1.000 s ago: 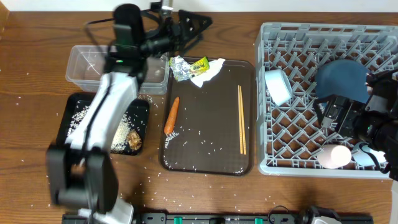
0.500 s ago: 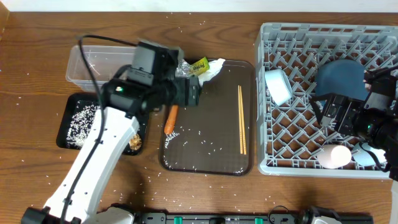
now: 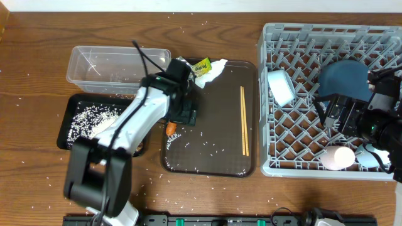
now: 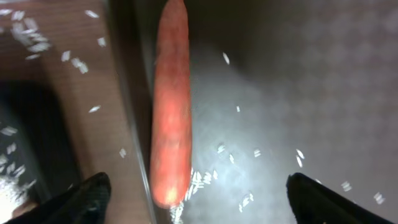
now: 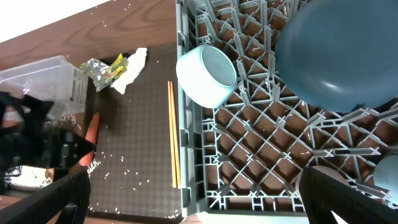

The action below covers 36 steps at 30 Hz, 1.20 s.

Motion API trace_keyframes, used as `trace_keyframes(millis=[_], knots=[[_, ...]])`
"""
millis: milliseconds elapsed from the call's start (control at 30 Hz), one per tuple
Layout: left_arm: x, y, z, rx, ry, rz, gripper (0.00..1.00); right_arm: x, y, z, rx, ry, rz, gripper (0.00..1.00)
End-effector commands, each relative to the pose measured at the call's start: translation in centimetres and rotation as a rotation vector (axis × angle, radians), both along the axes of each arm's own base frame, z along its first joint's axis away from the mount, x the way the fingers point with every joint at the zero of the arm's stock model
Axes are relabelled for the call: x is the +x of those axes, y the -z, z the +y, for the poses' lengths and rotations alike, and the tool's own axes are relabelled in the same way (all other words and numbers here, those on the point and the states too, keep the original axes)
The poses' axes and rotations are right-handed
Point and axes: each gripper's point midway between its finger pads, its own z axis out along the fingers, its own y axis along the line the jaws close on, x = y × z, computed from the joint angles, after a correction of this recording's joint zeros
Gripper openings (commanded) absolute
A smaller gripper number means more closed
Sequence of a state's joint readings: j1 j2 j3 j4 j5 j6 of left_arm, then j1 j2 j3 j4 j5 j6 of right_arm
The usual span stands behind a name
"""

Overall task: Sort waste into correct bins and load items into the dishwasher rack
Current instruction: 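Grasp the orange carrot on the brown tray with the left gripper, then move the carrot into the black tray and release it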

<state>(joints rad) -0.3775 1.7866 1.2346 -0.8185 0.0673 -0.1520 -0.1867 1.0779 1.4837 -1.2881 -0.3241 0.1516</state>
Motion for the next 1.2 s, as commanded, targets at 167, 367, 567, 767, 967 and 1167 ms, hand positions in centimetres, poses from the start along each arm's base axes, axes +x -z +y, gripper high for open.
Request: trace_keyframes(millis=[167, 367, 567, 767, 967, 1167], knots=[[-0.5, 3.5, 0.5, 0.059, 0.017, 0.083, 0.69, 0.0, -0.2, -0.9, -0.04, 0.025, -0.011, 0.99], [-0.5, 4.1, 0.6, 0.061, 0.017, 0.088, 0.56, 0.2, -0.3, -0.9, -0.041, 0.026, -0.019, 0.99], [-1.3, 5.2, 0.9, 0.065, 0.009, 0.1, 0.41, 0.2, -0.4, -0.9, -0.042, 0.026, -0.022, 0.99], [-1.7, 5.4, 0.7, 0.05, 0.011, 0.114, 0.39, 0.3, -0.5, -0.9, -0.043, 0.026, -0.028, 0.99], [-1.8, 4.0, 0.6, 0.043, 0.009, 0.115, 0.25, 0.3, -0.5, -0.9, -0.043, 0.026, -0.026, 0.99], [-1.4, -0.2, 0.6, 0.022, -0.044, 0.06, 0.24, 0.4, -0.4, -1.4, -0.065, 0.044, -0.025, 0.99]])
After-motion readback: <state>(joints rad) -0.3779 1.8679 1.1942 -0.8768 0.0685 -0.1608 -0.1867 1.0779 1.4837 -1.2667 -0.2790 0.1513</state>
